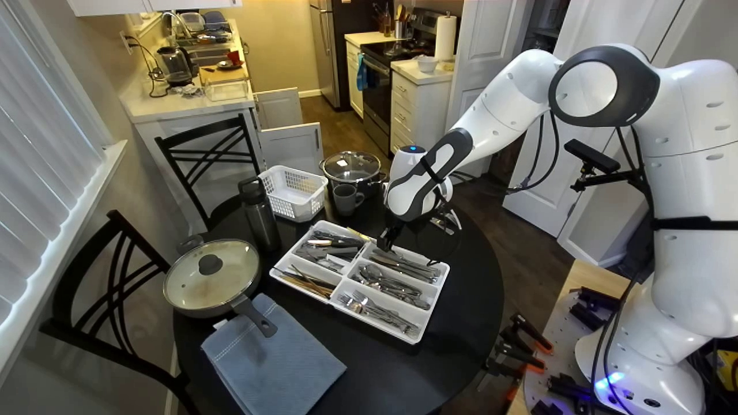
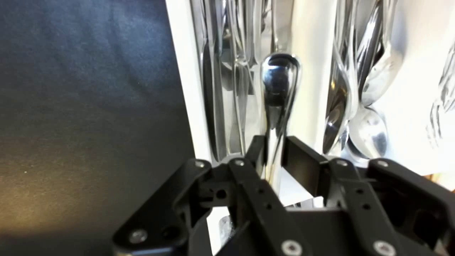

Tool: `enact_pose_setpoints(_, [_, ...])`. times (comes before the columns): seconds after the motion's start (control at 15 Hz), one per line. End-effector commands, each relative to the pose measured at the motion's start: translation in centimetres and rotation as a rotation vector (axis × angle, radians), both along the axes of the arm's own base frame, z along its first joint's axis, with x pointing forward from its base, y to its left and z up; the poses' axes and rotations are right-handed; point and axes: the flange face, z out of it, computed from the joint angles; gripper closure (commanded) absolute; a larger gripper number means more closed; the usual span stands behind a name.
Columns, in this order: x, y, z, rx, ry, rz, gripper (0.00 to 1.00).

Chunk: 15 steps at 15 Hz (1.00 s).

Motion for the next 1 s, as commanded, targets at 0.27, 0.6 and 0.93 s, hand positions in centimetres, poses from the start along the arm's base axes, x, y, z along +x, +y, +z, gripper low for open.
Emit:
enact_pose_setpoints(0.27, [-4.8,-1.0,-0.2,-0.045,0.187,0.135,0.95])
enact_pose_setpoints(0.6, [-6.8,-2.5,-0.3,-0.076,0.280,0.238,0.95])
enact_pose_setpoints(0.93, [-6.4,-3.3,-0.1,-0.125,0.258,0.272,0.47])
